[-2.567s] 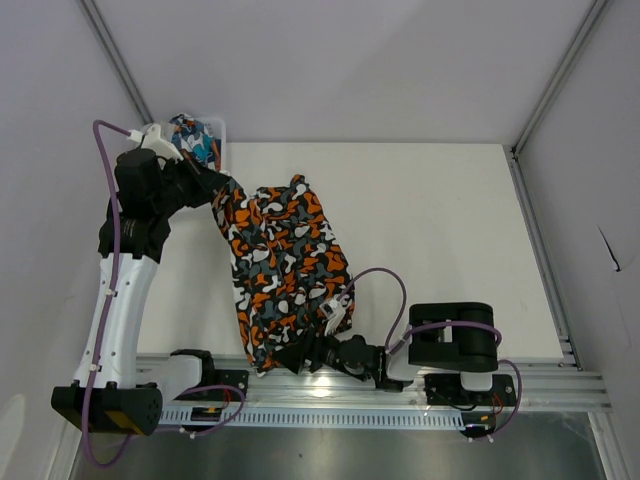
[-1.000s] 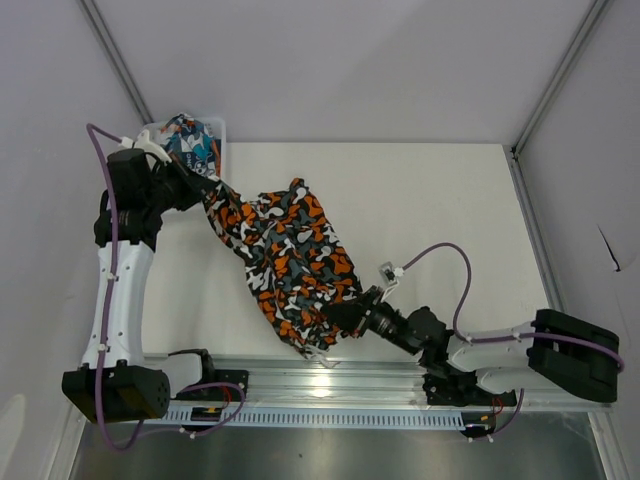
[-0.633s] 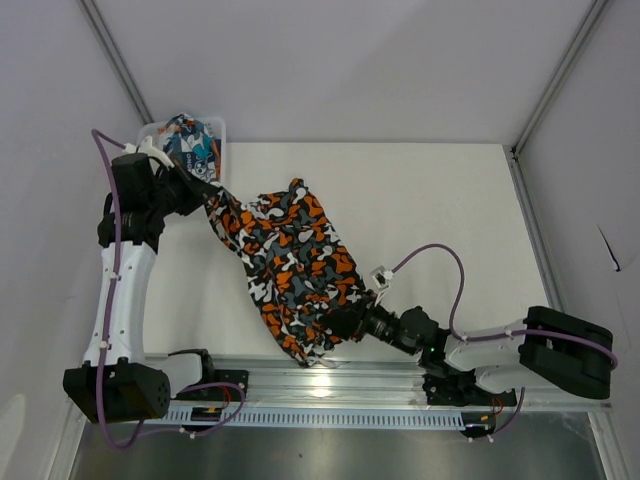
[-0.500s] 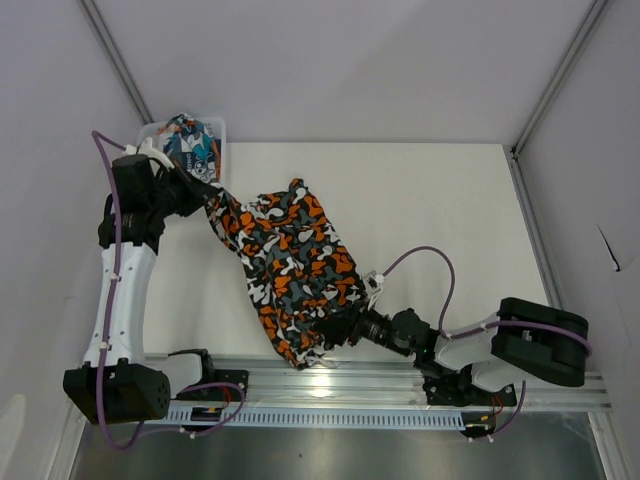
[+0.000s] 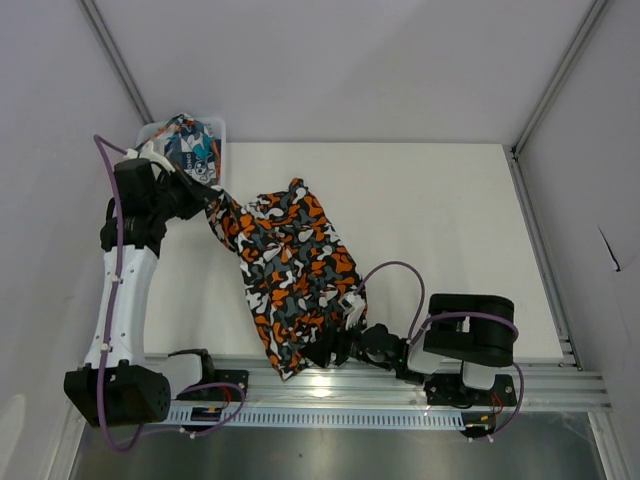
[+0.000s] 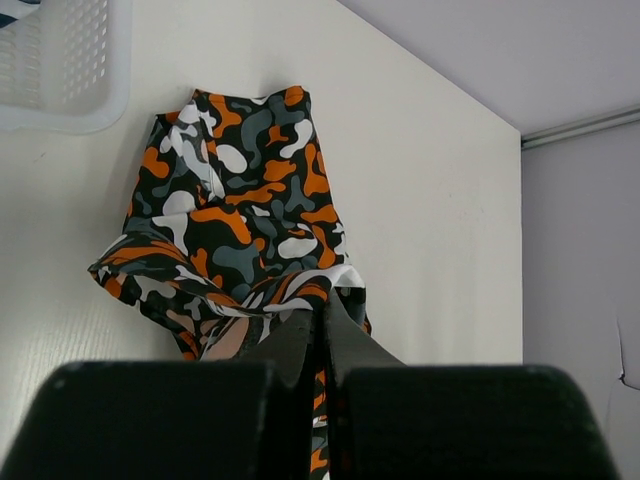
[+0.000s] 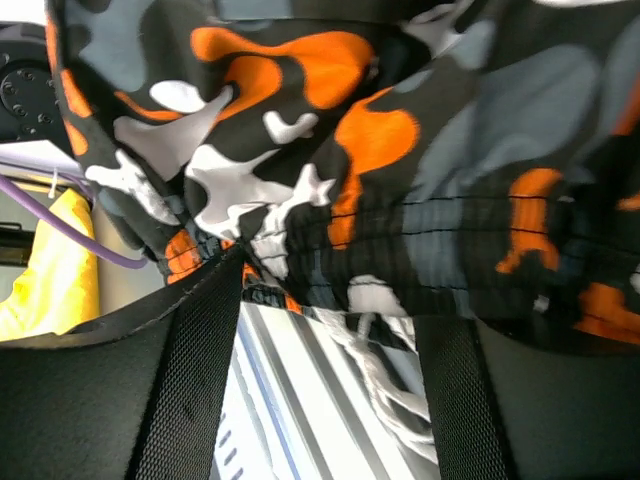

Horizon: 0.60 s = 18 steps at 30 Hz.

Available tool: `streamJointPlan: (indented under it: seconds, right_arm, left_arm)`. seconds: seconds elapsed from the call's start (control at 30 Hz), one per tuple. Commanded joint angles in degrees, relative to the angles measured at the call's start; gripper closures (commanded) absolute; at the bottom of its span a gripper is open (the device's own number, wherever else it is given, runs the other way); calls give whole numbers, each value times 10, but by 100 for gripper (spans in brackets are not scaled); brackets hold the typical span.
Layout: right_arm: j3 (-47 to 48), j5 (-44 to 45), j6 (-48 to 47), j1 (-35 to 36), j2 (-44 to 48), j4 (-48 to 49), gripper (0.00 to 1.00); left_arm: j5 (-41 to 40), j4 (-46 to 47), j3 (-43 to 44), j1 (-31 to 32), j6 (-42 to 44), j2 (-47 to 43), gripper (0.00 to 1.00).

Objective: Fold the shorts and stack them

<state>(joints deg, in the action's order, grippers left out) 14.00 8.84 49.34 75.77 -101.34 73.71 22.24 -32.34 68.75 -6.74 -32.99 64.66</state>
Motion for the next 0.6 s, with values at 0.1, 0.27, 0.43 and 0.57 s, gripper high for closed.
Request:
streamJointPlan:
  seconds: [0.1,0.27,0.43,0.57]
  right_arm:
    - [40,57,-16,39,-23,165,27]
    - [60,83,-21,57,-31,165,20]
    - [78,95,-1,49,-46,166,19]
    - [89,100,10,43,-51,165,23]
  left_arm:
    - [0,15,-11,-6,-4,-22,100]
    - [-6,16,-12,-7,-4,-25,100]
    - [-27,17,-15,-7,-6,-38,100]
    - [-29,18,-17,-6,-11,-44,100]
